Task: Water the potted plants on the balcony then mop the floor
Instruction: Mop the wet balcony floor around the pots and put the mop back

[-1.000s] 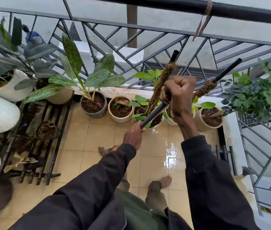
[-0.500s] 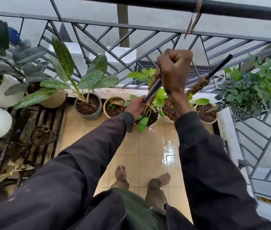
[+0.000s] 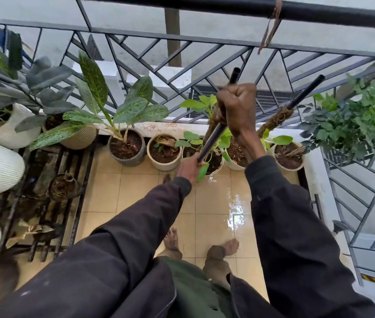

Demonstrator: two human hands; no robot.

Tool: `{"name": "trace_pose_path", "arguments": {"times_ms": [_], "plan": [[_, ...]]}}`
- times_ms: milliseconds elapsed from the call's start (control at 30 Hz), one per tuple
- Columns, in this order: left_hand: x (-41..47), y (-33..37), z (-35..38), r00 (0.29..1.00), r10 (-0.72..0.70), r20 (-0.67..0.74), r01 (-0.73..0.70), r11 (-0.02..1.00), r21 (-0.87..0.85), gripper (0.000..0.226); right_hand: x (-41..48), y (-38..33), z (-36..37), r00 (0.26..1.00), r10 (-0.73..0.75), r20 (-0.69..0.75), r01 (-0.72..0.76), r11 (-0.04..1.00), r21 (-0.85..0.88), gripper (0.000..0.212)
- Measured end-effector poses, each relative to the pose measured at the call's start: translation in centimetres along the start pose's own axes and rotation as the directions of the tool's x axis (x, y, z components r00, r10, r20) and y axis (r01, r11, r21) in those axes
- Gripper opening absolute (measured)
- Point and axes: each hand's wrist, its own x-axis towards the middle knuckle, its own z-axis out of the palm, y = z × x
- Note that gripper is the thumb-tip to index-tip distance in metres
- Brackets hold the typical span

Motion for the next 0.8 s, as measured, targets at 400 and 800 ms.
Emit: {"name": "trace_pose_path", "arguments": {"times_ms": [400,800], "plan": [[-5.5,-1.7,-1.3,0.998,0.03,-0.053,-0.032,0.999,-0.028,0.011,-4.1,-3.1,1.2,0.994,-0.102,0.043,0.099,0.993,0.067,0.027],[7.1,0.1,-5.7,0.982,0.125,0.145,-0.107,0.986,-0.125,0.006,1.1,-3.5,3.7,0.969,-0.243,-0.038,0.236,0.961,-0.143,0.034]]}}
